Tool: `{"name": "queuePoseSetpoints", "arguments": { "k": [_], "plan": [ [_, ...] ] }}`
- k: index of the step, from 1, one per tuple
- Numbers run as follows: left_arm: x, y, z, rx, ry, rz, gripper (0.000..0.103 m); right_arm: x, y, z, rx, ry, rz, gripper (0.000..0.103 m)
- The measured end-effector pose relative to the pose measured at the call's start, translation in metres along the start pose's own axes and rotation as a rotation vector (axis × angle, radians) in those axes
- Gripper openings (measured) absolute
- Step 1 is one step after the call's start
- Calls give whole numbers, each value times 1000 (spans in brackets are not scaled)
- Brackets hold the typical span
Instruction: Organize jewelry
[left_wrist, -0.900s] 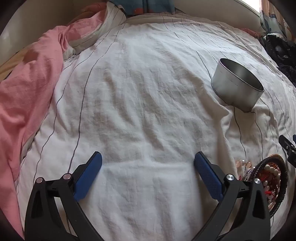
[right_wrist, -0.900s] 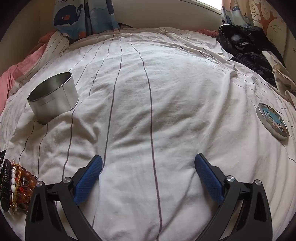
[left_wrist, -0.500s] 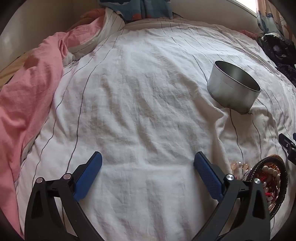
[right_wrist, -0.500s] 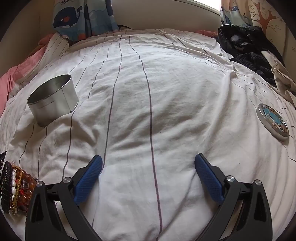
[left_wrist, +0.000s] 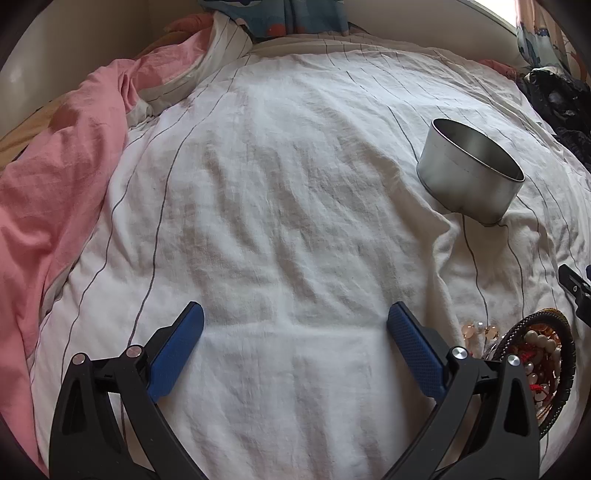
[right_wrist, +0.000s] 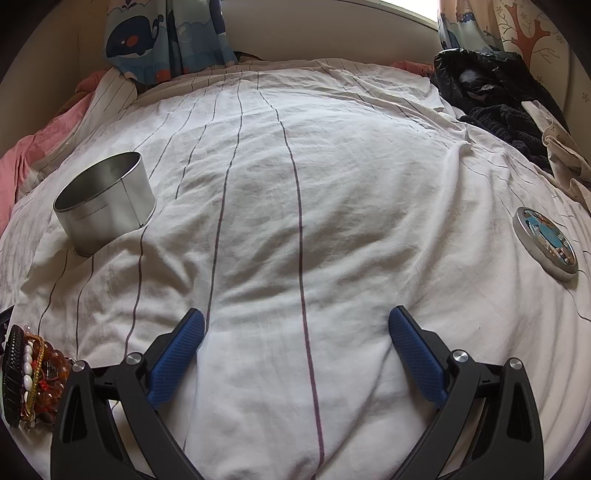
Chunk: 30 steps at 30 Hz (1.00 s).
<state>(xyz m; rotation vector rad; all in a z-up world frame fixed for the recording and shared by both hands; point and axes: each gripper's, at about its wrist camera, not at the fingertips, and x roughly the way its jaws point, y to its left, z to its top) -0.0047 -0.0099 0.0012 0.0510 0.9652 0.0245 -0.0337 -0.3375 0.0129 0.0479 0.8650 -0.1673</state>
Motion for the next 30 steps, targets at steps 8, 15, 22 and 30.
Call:
{"name": "queuePoseSetpoints", "arguments": {
  "k": [8,15,22,30],
  "plan": [
    [2,1,-1,-2,3,3,97,0,0,0,1,-2,0,96],
    [3,1,-1,-1,1,4,97,0,0,-1,1,-3,0,96],
    [2,1,-2,3,-5,13,97,0,0,-1,1,-5,-2,96],
    [0,-1,-2,3,-6,15,97,0,0,-1,1,-5,0,96]
  ]
}}
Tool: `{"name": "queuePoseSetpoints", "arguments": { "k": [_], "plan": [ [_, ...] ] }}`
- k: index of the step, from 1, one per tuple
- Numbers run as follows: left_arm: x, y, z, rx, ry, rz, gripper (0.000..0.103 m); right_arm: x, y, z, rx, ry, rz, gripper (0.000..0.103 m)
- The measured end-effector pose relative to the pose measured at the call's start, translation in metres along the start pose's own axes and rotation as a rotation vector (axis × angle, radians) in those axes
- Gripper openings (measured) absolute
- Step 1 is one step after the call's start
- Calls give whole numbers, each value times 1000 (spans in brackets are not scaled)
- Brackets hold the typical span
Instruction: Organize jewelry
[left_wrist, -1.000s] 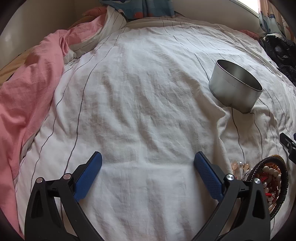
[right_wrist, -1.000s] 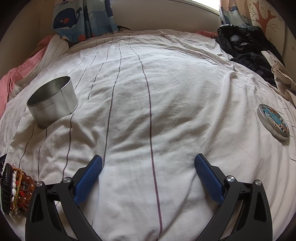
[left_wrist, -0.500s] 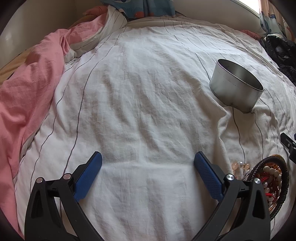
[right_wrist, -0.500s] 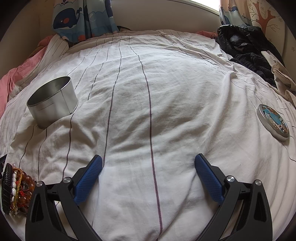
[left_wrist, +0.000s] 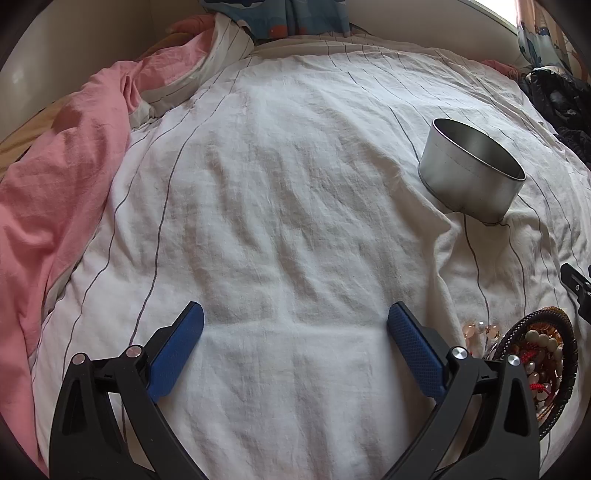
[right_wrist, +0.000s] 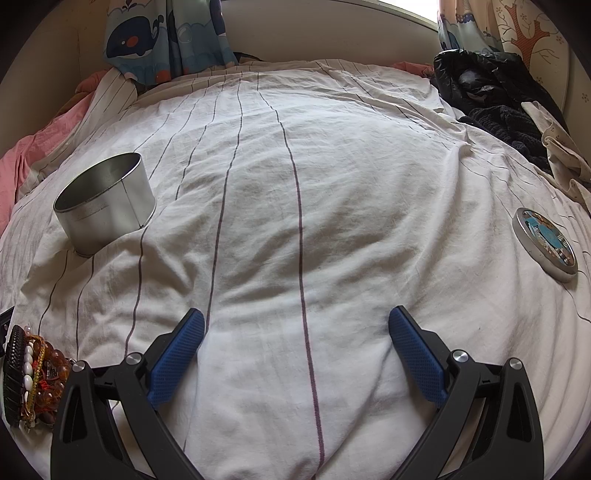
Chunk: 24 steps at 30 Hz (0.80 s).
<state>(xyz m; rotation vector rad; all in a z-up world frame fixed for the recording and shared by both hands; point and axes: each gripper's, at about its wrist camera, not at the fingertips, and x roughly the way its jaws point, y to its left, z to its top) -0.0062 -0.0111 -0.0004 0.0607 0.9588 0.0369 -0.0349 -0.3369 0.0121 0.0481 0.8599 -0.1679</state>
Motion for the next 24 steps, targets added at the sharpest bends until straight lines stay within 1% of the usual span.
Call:
{"name": "queuePoseSetpoints", "arguments": {
  "k": [9,14,17,21,24],
  "plan": [
    [0,0,-1,1,-1,1,97,0,0,0,0,-1,0,96],
    [-5,-4,-1,11,-18,9,97,0,0,-1,0,-1,0,96],
    [-13,-9,-1,43,-46,3,97,0,0,-2,0,-1,0,96],
    [-32,-20,-2,110,-114,-10,97,3,1,2,-4,8,-4,96],
    [-46,-21,-5,100,-156,-20,97,1,1,6,-6,19,-4,96]
  ]
}}
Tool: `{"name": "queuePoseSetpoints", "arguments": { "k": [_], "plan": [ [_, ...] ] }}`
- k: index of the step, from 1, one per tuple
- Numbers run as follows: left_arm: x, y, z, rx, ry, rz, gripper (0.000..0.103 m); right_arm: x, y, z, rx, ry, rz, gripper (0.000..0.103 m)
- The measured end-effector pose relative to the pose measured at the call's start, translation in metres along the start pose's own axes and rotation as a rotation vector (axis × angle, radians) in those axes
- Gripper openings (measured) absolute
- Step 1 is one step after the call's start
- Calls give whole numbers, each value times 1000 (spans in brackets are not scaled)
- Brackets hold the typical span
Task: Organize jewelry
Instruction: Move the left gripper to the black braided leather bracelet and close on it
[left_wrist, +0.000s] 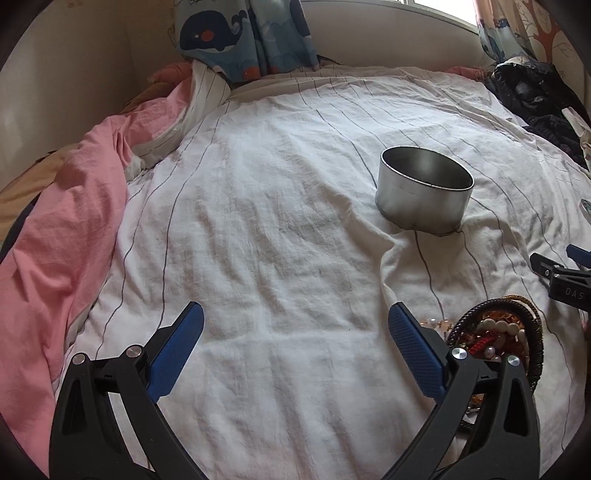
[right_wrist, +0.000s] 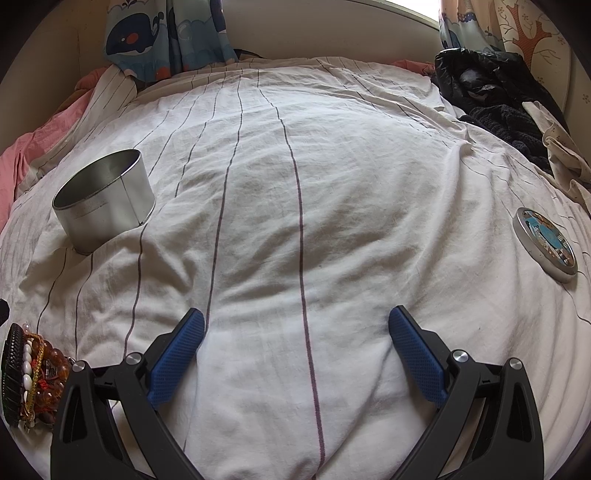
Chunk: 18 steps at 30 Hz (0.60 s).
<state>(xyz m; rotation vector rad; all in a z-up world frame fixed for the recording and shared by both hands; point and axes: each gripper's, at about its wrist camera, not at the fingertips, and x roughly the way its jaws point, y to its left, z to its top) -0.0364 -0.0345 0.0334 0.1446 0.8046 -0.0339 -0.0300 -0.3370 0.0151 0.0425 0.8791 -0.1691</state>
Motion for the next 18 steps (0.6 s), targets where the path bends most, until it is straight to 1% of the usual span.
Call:
{"name": "queuePoseSetpoints", "arguments": {
  "k": [2,5,8,11,14,16,18],
  "plan": [
    [-7,0,-2,-22,-18,-5,97,0,0,1,-3,9,-3,96],
    [-17,-4,-5,-25,-41,-12,97,-2,1,0,-6,14,6,96],
    [-30,-12,-11,-12,-72,-25,97,-12,3,-3,-3,1,47,96],
    [-43,-17,-19,-3,-81,-67,97,-29,8,-8,-18,-24,92,96],
    [-57,-28,-26,44,-113,-129,97,-42,15,-17,-52,-46,102,96],
    [-67,-41,-32,105,-145,-148,97,-45,19,-23,-63,-41,106,96],
    [-70,-55,-36,165,-156,-161,97,-45,20,-26,-66,-38,106,96]
  ]
}}
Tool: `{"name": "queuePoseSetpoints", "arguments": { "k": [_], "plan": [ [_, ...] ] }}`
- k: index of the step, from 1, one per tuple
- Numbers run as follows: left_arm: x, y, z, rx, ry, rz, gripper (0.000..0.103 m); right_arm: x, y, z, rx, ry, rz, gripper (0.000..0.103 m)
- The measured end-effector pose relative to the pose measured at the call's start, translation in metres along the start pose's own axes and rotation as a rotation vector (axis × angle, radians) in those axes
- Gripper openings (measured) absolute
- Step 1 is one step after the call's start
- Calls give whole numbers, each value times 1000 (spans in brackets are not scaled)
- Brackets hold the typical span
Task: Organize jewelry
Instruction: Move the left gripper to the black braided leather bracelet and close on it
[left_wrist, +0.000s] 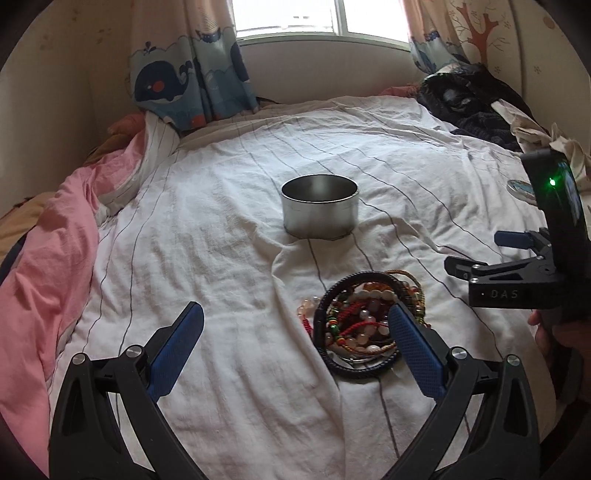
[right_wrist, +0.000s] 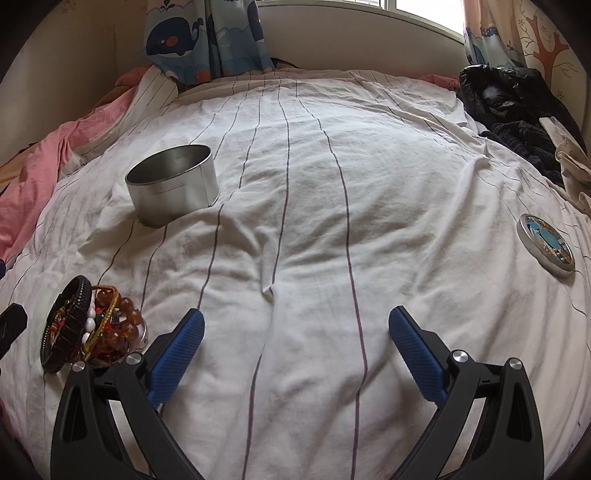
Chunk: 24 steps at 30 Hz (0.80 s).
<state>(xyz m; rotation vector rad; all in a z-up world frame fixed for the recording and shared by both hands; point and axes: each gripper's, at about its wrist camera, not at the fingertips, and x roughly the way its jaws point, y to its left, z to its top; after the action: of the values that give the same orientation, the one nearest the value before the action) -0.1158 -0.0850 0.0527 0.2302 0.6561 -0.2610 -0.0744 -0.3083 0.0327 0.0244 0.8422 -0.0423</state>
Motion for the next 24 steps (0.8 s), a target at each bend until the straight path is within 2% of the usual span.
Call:
{"name": "queuePoseSetpoints", "arguments": {
  "k": [3,6,9,12,19,24],
  "plan": [
    [4,-16,-1,61,8,-32,97,2,0,0,3,3,0,96],
    [12,-21,-1,61,30,-71,97,5,-3,-1,18,18,4,96],
    [21,-21,-2,44,56,-80,97,7,-2,-1,19,22,1,96],
    [28,-16,-3,29,78,-37,97,8,-2,-1,15,23,-3,96],
    [32,13,-1,-88,87,29,97,6,-2,-2,22,16,0,96],
    [39,25,-4,-145,128,59,97,-7,-1,1,29,-40,48,96]
  ]
}}
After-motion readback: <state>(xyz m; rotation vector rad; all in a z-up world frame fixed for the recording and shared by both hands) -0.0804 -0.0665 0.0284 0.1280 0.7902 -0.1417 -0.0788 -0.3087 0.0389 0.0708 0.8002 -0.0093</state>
